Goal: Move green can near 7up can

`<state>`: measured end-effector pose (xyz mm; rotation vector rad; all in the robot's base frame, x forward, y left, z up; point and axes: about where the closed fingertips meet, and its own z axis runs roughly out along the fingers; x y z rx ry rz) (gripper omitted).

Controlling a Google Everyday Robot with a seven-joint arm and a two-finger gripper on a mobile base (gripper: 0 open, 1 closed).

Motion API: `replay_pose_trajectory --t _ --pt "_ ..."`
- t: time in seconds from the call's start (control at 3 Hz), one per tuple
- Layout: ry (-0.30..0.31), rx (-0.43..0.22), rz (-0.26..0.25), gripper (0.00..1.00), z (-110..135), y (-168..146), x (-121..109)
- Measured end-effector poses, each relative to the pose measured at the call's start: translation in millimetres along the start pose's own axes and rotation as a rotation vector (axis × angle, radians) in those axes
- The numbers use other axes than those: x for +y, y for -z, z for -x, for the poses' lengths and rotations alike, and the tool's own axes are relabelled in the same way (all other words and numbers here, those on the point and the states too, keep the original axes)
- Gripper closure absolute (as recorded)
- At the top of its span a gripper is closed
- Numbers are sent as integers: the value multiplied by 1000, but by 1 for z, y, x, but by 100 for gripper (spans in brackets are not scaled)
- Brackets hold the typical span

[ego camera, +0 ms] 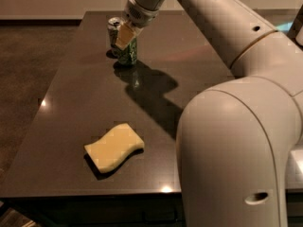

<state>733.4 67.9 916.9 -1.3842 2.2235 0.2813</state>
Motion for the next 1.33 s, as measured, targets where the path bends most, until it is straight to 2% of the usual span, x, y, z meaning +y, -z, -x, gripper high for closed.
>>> replay_pose_trajectory --t 0.67,1.0,1.33 --pt "1 6 8 13 0 -7 2" --pt "2 8 12 0 0 -11 3" --pt "2 8 12 0 0 -11 3"
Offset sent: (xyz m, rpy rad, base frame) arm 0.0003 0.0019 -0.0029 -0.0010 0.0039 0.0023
